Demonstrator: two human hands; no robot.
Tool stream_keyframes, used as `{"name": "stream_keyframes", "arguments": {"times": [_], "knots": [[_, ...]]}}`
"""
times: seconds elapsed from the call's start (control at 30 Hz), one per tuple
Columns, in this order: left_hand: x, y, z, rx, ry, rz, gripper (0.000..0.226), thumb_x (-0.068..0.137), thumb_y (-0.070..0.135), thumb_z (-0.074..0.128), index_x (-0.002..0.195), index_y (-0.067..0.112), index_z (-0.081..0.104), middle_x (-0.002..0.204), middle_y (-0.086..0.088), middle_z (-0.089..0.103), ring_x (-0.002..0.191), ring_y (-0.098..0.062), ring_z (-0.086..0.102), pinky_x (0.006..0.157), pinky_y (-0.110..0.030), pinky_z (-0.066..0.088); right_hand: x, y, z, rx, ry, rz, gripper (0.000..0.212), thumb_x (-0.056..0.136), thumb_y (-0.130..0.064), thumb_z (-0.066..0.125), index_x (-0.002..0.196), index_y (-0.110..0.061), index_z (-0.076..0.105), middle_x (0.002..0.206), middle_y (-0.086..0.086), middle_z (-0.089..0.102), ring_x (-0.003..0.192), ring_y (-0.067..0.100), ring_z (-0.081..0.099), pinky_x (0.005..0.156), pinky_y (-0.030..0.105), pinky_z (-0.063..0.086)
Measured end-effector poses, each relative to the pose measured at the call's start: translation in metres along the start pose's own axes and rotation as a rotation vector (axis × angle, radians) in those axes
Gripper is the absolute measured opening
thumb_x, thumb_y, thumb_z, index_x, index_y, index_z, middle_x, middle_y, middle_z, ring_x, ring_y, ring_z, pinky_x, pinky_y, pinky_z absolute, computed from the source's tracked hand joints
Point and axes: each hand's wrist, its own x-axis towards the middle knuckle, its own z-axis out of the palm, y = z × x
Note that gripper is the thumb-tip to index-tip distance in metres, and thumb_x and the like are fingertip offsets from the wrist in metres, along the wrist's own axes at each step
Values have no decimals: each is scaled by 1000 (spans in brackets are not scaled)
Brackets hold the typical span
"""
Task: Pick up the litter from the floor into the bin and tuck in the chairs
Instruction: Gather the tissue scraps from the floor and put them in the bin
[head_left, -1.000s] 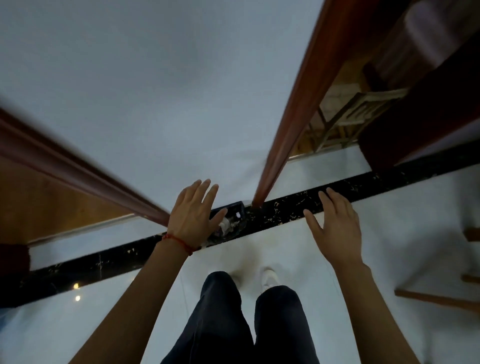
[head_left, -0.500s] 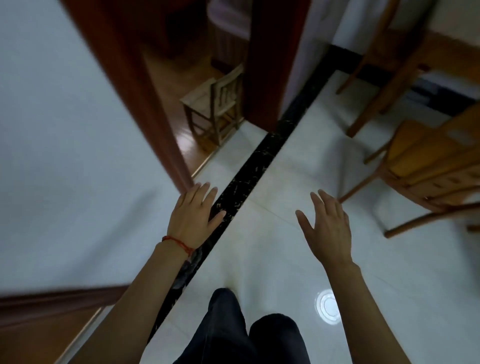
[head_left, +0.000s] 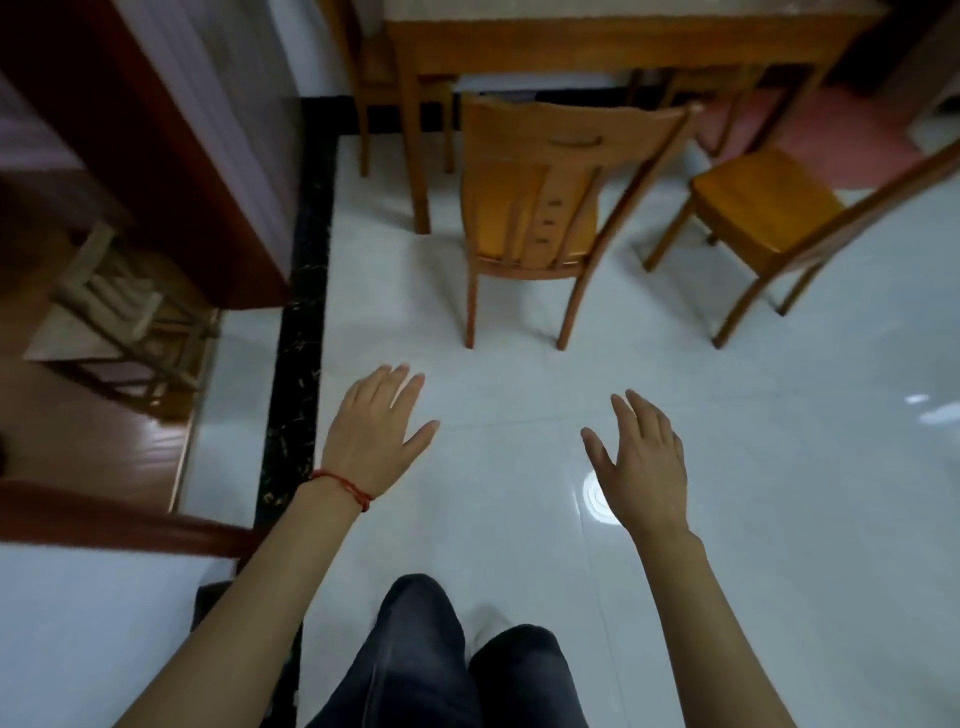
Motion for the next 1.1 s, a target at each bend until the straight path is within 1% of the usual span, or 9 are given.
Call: {"name": "stream_keyframes", "arguments": {"times": [0.07,0.17,0.23,0.33,0.43,0.8,0.9,0.97,1.1], "knots": [[16,23,7,9,-8,63,64,87,45,34,116,-7,59,118,-28,59,108,-43,55,92,-55,41,-7,23,-8,-10,22,61,50,88,-31,59,126,0,48,136,19,46,127,35,40,99,47,34],[47,68,16,0,-61,227,76,93,53,17,115,-7,59,117,-28,59,108,-43,56,90,-55,42,-21,66,-26,-16,76,214,50,88,-31,59,127,-1,48,136,18,47,127,35,40,99,45,34],[71,95,22,-4,-104,325,75,94,52,18,115,-6,59,117,-28,59,108,-43,56,90,-54,43,-30,90,-34,-17,110,314,51,88,-31,59,128,-2,47,137,17,46,127,34,39,99,44,33],[109,132,35,9,-100,468,49,87,35,57,114,-7,60,116,-29,60,106,-44,56,88,-54,44,-42,121,-43,-25,162,459,51,88,-30,59,129,-2,46,137,17,46,127,34,39,100,44,33],[147,169,44,23,-126,624,51,74,21,76,113,-8,60,115,-30,60,106,-45,56,87,-54,45,-51,145,-50,-39,217,613,52,89,-32,57,130,-3,45,138,17,45,128,33,38,101,44,32],[241,304,86,-12,-227,1048,49,85,31,63,115,-7,58,119,-29,58,111,-45,53,92,-53,42,-72,200,-72,-80,373,1062,51,90,-34,54,130,-4,45,138,17,44,129,32,38,102,45,32],[251,348,102,-20,-267,1136,70,93,51,25,115,-6,59,118,-28,59,110,-43,54,91,-52,44,-84,227,-79,-92,400,1146,51,89,-34,55,129,-4,46,137,18,46,127,33,39,101,45,33],[258,380,115,-25,-274,1186,81,92,56,12,115,-7,59,118,-28,59,109,-44,55,90,-52,44,-89,250,-85,-96,406,1190,50,89,-34,55,129,-3,46,137,18,46,127,33,39,101,45,33],[272,448,143,-16,-288,1190,58,89,42,43,116,-7,58,120,-28,58,111,-44,54,91,-52,43,-93,309,-100,-75,414,1239,51,90,-35,53,130,-5,45,139,17,43,129,32,37,103,44,31]]}}
